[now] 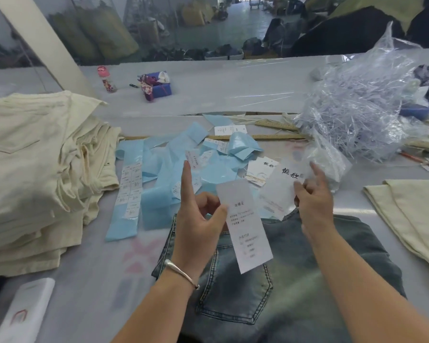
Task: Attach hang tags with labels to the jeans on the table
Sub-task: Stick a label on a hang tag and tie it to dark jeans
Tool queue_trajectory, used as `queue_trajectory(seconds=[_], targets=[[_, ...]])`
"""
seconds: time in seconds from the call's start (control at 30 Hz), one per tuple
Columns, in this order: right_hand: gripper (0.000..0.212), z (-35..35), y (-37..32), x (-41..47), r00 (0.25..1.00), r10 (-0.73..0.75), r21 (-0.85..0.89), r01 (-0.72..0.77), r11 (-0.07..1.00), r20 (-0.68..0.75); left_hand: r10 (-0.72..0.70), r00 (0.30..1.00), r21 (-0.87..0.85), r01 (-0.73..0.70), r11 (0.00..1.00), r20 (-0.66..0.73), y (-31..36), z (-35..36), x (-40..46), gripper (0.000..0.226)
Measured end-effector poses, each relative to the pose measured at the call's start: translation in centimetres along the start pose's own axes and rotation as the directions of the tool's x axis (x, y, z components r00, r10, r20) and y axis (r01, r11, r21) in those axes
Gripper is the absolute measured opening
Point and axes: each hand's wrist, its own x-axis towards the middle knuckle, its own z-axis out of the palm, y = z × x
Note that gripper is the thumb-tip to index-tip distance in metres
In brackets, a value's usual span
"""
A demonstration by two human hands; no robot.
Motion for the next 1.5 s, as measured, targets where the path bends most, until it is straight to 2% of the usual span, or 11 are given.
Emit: queue_trajectory(seconds=[0.1,0.27,0.43,0.6,0.77,0.83,0.97,1.13,1.3,1.4,1.5], targets=[[0.068,0.8,1.2,3.2,0.999,0.044,-0.039,-0.044,0.998,-0.008,0.019,0.998,0.067,-0.015,0.998,-0.056,-0.6,-0.3,-0.2,0.097],[0.076,-0.4,3.7,4.1,0.922,0.320,-0.003,-0.327,0.945,0.220,0.006,0.997,0.082,0.000,0.997,-0.079,-1.5,0.1,-0.5,0.093],[0.068,-1.4,5.0,2.2,0.912,0.348,-0.388,-0.246,0.888,0.219,-0.018,0.998,0.054,0.021,0.998,-0.056,-1.9,1.3,-0.5,0.092],[0.025,-0.2,3.5,-0.5,0.963,0.130,-0.498,0.006,0.867,0.237,-0.015,1.000,0.092,0.017,0.996,-0.020,-1.6,1.5,-0.6,0.088],[0.013,0.2,-2.0,-7.2,0.958,-0.102,-0.149,0.146,0.978,0.267,0.053,0.998,0.201,-0.047,0.979,-0.022,-1.1,1.1,-0.9,0.090],[0.026,0.0,-4.0,-10.2,0.888,-0.166,-0.121,0.238,0.964,0.429,0.069,0.998,0.212,-0.067,0.975,-0.005,-0.7,1.1,-1.2,0.092],[0.074,0.1,-4.5,-14.0,0.793,-0.189,-0.387,0.471,0.793,0.579,0.083,0.996,0.181,-0.084,0.980,0.015,0.4,1.3,-1.9,0.095],[0.067,-0.5,-3.9,-16.1,0.788,-0.360,-0.392,0.576,0.717,0.499,0.084,0.988,0.019,-0.087,0.996,0.127,1.7,1.7,-3.8,0.097],[0.077,-3.0,-3.8,-16.7,0.891,-0.326,-0.156,0.388,0.908,0.317,0.049,0.996,-0.049,-0.045,0.998,0.072,2.6,2.0,-6.0,0.090],[0.065,-4.4,-3.7,-16.5,0.953,-0.077,-0.035,0.091,0.995,0.294,0.066,0.997,0.016,-0.065,0.998,-0.051,3.1,1.7,-7.2,0.072],[0.051,-5.7,-3.9,-16.4,0.913,0.136,0.041,-0.165,0.985,0.386,0.021,0.997,-0.013,-0.022,1.000,-0.079,3.6,1.3,-8.4,0.038]])
